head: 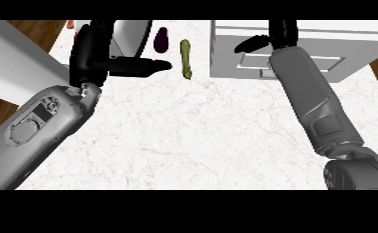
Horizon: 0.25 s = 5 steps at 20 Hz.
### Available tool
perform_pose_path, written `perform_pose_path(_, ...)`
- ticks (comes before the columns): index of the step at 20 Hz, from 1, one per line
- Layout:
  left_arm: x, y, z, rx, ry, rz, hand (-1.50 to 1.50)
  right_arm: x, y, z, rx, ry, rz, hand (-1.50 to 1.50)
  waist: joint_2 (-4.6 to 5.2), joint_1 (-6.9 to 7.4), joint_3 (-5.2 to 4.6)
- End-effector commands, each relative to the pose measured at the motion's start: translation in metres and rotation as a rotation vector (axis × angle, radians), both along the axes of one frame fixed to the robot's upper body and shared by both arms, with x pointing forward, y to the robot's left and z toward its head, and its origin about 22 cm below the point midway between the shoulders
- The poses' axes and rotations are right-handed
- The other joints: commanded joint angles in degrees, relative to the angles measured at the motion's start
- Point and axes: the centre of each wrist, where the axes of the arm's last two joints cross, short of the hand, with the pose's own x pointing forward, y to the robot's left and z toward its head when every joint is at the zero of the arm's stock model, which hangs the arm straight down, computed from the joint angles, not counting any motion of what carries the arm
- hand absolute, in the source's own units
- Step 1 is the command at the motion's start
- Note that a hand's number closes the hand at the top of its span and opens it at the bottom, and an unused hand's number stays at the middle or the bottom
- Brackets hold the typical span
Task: Pick up the can, place it into the drawer and close the drawer
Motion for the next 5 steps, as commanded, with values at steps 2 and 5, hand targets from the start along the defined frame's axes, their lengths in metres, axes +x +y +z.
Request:
perform_pose_path(2, -0.014, 0.016, -0.004, 0.000, -0.006, 0.020, -1.50, 0.003, 0.021, 0.012, 0.282, -0.041, 0.037, -1.50, -1.31, 0.21, -0.30)
perform_pose_path(5, -0.015, 0.023, -0.029, -0.015, 0.024, 0.037, -1.50, 0.003, 0.013, 0.011, 0.301, -0.046, 0.048, -1.50, -0.85, -0.77, -0.37)
